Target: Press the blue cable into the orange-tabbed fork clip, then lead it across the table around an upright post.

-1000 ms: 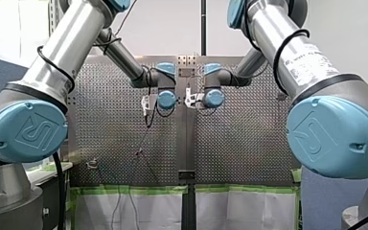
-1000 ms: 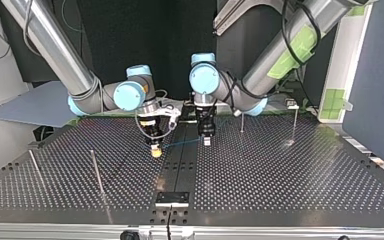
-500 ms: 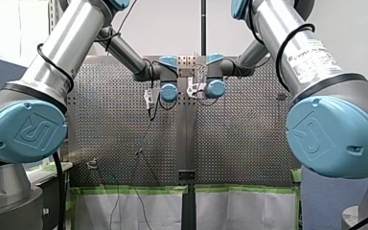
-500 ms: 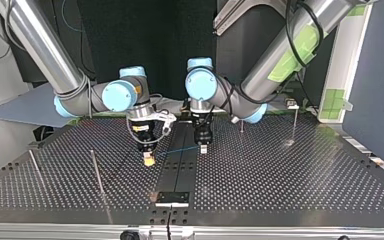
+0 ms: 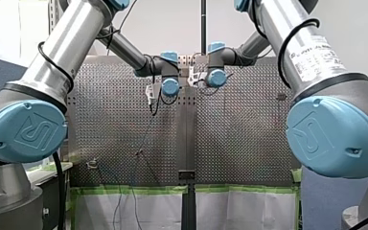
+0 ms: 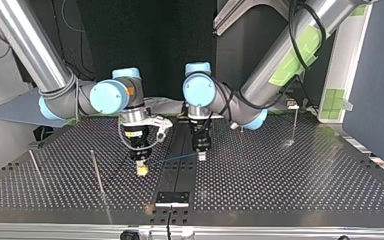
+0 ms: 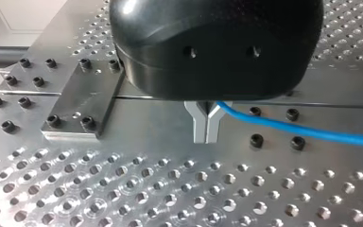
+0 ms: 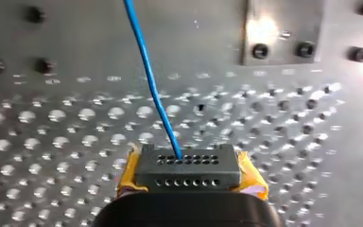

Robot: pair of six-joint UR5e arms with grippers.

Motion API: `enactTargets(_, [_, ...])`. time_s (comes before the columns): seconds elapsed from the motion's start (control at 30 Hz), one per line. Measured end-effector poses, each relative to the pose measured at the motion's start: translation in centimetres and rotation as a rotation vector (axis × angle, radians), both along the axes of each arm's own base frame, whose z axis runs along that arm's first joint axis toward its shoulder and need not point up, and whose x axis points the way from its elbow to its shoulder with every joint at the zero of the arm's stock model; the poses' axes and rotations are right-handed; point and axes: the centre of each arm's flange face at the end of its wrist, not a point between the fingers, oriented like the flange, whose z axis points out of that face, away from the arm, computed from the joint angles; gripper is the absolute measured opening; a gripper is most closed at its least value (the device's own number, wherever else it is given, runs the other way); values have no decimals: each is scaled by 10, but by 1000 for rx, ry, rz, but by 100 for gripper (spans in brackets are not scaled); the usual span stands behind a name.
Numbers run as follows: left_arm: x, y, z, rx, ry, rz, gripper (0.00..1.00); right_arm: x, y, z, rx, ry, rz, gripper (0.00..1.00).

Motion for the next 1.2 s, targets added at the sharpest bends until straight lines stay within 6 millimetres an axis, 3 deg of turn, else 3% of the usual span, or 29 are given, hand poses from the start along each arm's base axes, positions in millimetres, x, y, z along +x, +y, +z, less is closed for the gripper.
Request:
enactTargets(0.5, [5,-6,25,2,-4,-4,0,-22,8,65,-66,-54,-45,0])
enactTargets(1.2, [18,-23,108,-24,-61,-42,0,-56,-5,85,-62,-50,-103,0])
